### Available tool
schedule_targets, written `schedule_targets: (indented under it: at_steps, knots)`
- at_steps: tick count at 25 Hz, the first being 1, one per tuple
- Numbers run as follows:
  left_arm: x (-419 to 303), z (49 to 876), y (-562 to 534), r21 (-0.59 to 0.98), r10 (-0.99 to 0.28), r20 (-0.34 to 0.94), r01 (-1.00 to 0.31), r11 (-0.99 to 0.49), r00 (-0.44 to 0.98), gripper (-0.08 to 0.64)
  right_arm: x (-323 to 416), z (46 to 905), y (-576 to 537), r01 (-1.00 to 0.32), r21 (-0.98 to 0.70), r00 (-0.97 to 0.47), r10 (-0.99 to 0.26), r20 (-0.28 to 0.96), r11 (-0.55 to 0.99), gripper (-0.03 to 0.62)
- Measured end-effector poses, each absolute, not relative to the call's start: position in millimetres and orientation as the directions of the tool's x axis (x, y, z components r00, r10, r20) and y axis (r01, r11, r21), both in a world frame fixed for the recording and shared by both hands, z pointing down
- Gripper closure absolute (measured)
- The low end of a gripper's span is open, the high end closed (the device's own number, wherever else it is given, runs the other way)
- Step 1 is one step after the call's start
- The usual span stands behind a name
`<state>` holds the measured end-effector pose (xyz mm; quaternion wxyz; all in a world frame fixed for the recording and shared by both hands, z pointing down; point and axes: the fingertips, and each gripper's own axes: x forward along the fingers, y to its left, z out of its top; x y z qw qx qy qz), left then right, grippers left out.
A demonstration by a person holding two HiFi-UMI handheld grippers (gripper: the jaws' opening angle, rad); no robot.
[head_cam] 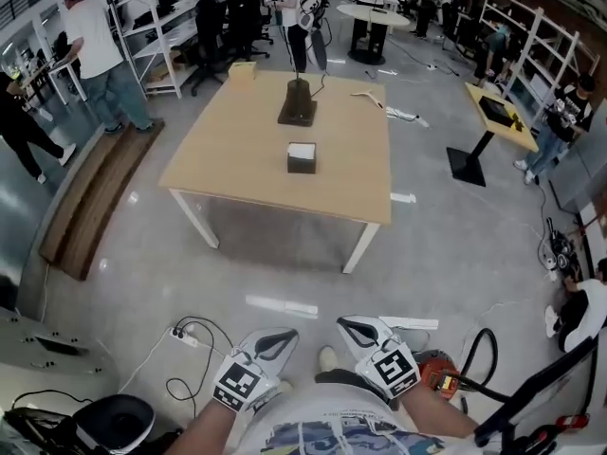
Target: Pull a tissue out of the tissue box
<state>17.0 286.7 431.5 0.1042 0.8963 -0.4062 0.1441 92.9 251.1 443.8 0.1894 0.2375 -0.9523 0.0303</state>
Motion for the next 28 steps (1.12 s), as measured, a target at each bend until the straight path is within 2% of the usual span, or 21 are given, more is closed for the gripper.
schedule_targets:
  at_steps: [12,20,28]
  knots:
    - [65.5,418.6,182.5,0.038,-0.765,0.320,-0.814,-0.579,0.559,0.557,145.4,446.8,141.9,-0.420,0.035,-0.849,-0.406,0.338,0.907,0.592]
    - [39.9,436.2,128.7,0.076,-0.773,0.348,-0.837,-0.541,0.531,0.557,128.5,465.3,99.8,-0.408,0.005,-0.855,-0.384,0.348,0.913,0.592]
    - [-10.0,431.0,56.6,0.071,-0.745,0.322,-0.800,-0.596,0.584,0.557,79.3,460.3,37.2,-0.452,0.035,-0.820,-0.431,0.376,0.891,0.592]
